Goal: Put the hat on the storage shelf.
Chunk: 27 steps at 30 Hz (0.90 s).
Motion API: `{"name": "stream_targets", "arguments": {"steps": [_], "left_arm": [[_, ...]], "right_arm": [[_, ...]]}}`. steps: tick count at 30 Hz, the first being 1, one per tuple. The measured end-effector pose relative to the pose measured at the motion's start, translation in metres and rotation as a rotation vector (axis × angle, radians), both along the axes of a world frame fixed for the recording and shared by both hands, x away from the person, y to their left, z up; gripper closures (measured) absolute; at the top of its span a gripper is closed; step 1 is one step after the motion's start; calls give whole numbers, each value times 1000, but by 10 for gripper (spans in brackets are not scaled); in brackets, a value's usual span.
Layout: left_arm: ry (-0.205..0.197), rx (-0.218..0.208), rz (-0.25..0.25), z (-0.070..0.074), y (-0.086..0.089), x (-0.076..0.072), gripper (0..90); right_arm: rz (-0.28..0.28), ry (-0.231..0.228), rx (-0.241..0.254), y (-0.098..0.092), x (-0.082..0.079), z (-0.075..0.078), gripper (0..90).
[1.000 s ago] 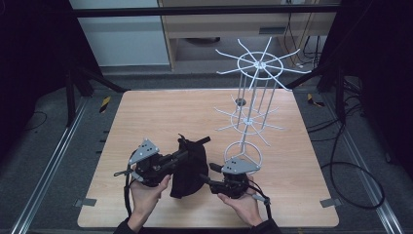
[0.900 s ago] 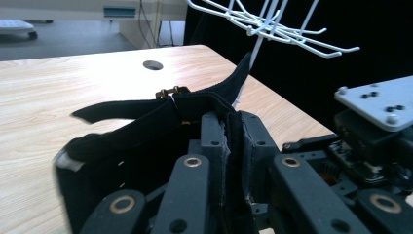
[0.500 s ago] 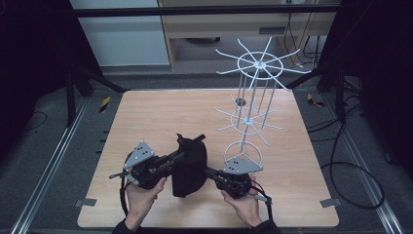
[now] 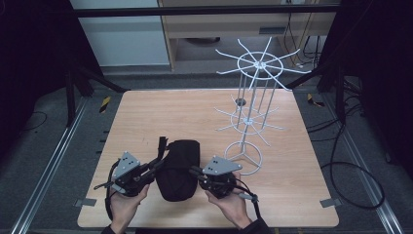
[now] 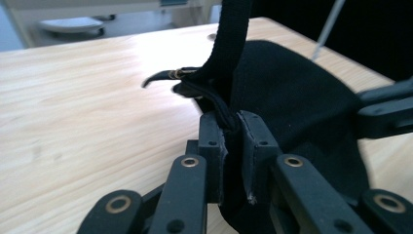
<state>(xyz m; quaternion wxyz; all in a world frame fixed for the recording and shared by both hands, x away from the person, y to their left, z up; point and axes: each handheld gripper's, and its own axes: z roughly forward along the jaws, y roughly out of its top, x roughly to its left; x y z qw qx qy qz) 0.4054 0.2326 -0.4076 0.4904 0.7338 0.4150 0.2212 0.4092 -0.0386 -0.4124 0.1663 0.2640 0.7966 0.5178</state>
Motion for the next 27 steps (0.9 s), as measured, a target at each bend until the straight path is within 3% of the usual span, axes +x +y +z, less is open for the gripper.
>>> {"name": "stream_targets", "arguments": {"steps": [4,9,21,27], "left_arm": [[22,14,31,-9,15,2,807],[41,54,87,-20,29,8,810],[139,179,170,-49,50,28,801],[183,205,185,-59,56,33,795]], "right_arm": [[14,-5,21,9,1,-1,735],[3,-15,21,6,0,-6,610],[-111,26,-59,-46,2,-32,525],[-163,41,-75,-65,2,-43,507]]}}
